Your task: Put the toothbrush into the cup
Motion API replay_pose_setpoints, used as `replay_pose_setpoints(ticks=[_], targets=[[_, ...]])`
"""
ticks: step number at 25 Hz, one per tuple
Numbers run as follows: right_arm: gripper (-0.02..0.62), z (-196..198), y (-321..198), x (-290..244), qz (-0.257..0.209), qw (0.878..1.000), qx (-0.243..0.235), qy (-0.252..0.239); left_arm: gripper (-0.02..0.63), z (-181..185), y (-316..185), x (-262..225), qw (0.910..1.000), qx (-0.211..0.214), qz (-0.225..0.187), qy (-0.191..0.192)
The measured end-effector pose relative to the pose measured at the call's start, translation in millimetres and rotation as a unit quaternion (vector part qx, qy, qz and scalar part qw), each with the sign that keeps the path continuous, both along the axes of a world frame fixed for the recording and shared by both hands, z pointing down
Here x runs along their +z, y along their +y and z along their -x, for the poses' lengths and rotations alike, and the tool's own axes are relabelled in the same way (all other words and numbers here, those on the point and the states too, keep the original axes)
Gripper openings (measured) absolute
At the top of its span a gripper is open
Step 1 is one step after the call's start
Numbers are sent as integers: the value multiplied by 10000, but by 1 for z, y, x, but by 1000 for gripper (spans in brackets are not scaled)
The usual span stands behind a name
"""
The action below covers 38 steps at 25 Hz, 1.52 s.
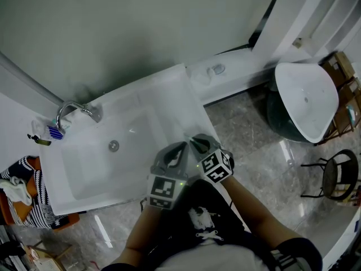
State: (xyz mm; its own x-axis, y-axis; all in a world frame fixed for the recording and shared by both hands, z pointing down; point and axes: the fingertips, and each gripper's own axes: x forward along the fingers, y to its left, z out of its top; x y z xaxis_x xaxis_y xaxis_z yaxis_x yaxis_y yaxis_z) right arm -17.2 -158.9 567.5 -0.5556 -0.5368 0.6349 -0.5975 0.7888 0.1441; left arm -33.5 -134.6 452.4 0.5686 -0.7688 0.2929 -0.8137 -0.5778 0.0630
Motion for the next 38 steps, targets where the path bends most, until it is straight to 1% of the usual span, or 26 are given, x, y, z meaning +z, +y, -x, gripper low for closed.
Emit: replay_pose_setpoints(ticks=[6, 18, 22, 32, 38], targets=[[44, 1, 1, 4, 38, 9998, -40, 191, 0, -1, 0, 0, 10000, 3, 11, 14], [54, 1, 1, 4, 153, 9998, 7, 142, 0, 1, 4, -3, 10000, -72, -16, -1], [63, 0, 0, 1, 196, 9998, 36, 74, 0, 2, 4, -4, 10000, -86, -33, -2], [63, 3, 4, -7, 180, 9996, 118, -160, 0, 9, 6, -2, 9999, -139, -69, -66], [41, 4, 7, -27, 117, 9986, 121, -501, 0, 10, 4, -3, 9998, -181, -78, -64]])
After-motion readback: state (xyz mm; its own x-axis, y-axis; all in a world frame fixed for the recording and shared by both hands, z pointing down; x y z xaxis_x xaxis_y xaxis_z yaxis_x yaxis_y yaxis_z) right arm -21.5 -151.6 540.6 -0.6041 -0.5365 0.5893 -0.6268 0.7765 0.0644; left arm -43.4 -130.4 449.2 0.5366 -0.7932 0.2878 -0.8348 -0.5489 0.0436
